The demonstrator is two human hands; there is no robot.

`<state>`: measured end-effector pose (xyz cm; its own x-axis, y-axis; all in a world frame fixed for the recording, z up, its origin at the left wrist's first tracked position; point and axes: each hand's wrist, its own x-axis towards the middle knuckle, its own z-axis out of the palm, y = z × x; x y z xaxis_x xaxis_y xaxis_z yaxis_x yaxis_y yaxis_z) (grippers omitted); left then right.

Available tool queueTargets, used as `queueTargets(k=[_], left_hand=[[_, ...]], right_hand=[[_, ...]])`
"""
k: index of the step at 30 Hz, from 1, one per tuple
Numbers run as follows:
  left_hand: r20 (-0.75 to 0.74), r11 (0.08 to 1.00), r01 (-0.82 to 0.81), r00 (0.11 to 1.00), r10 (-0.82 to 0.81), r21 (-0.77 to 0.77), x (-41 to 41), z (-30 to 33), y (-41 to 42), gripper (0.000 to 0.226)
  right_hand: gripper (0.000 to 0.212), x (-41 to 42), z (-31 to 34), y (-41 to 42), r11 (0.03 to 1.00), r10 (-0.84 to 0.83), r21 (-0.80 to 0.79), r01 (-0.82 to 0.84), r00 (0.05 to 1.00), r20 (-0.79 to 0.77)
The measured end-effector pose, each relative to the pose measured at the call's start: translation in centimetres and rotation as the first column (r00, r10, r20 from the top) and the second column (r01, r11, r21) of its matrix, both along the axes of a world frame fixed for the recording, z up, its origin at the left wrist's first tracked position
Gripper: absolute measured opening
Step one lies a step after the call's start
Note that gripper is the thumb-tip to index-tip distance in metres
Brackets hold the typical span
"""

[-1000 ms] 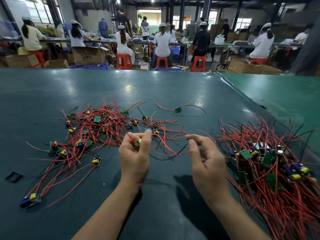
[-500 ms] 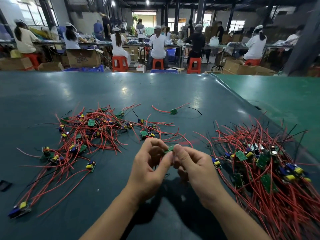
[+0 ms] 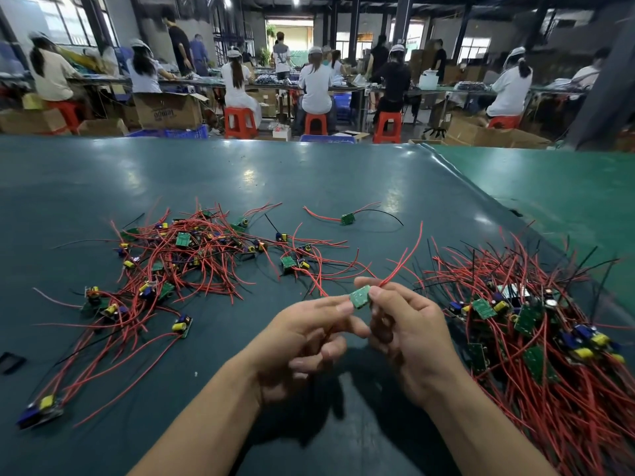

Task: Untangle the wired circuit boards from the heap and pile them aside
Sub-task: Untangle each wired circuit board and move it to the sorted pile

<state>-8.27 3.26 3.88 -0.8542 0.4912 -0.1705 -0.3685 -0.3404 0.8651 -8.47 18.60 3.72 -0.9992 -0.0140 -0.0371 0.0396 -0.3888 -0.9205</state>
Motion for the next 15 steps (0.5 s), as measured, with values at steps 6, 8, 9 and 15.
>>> queueTargets(k=[6, 8, 9, 15], left_hand=[[-0.132, 0.986, -0.077, 0.990, 0.058, -0.149, 0.4, -0.3, 0.9, 0.047], [-0.184, 0.974, -0.142, 0.977, 0.109, -0.175, 0.4, -0.6, 1.1, 0.039], [-0.192, 0.972, -0.155, 0.974, 0.120, -0.179, 0.4, -0.6, 1.1, 0.035], [-0.196, 0.937, -0.233, 0.963, 0.185, -0.259, 0.2, -0.8, 1.0, 0.031]], right_hand=[[0.022, 0.2, -0.2, 0.0, 0.990, 0.045, 0.132, -0.044, 0.999, -0.002], [0.022, 0.3, -0.4, -0.2, 0.987, 0.042, 0.157, -0.040, 0.999, -0.005], [0.022, 0.3, -0.4, -0.2, 0.984, 0.037, 0.172, -0.035, 0.999, -0.006], [0.023, 0.2, 0.1, 0.0, 0.976, 0.040, 0.214, -0.035, 0.999, -0.021]])
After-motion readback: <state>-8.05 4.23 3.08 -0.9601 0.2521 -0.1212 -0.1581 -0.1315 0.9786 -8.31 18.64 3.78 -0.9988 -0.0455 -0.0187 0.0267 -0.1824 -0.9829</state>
